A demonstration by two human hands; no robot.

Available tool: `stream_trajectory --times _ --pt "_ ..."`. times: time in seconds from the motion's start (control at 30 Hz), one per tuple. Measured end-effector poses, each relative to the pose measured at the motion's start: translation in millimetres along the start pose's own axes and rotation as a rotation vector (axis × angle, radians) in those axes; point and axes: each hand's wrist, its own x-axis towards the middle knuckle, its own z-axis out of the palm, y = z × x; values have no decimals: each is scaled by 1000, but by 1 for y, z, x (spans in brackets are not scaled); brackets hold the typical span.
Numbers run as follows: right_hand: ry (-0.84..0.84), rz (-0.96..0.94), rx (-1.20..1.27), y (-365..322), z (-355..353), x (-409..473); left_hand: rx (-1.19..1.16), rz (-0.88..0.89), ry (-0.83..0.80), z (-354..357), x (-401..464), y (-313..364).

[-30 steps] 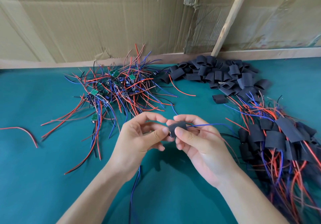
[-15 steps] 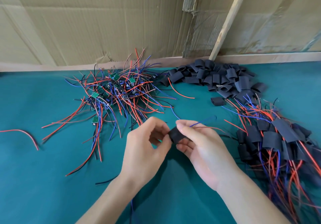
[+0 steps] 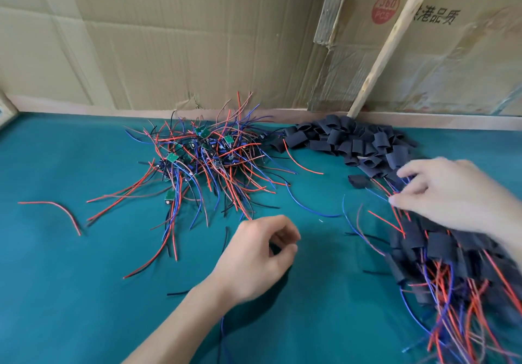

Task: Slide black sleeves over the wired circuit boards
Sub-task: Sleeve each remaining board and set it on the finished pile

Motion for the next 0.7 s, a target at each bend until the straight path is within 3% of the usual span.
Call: stream_trajectory --times 0.1,0.23,0.33,0.53,0.7 --pt "98 -24 108 -14 0 45 30 -23 36 -1 1 -2" --pt "-94 2 -104 -35 41 93 149 -21 108 -6 3 -6" --pt "-90 -20 -111 -35 66 105 151 -48 140 -12 6 -10" --pt "-8 -20 109 -43 65 98 134 -79 114 -12 7 -13" --pt "-86 -123 627 -87 55 74 134 -110 111 -13 7 -15"
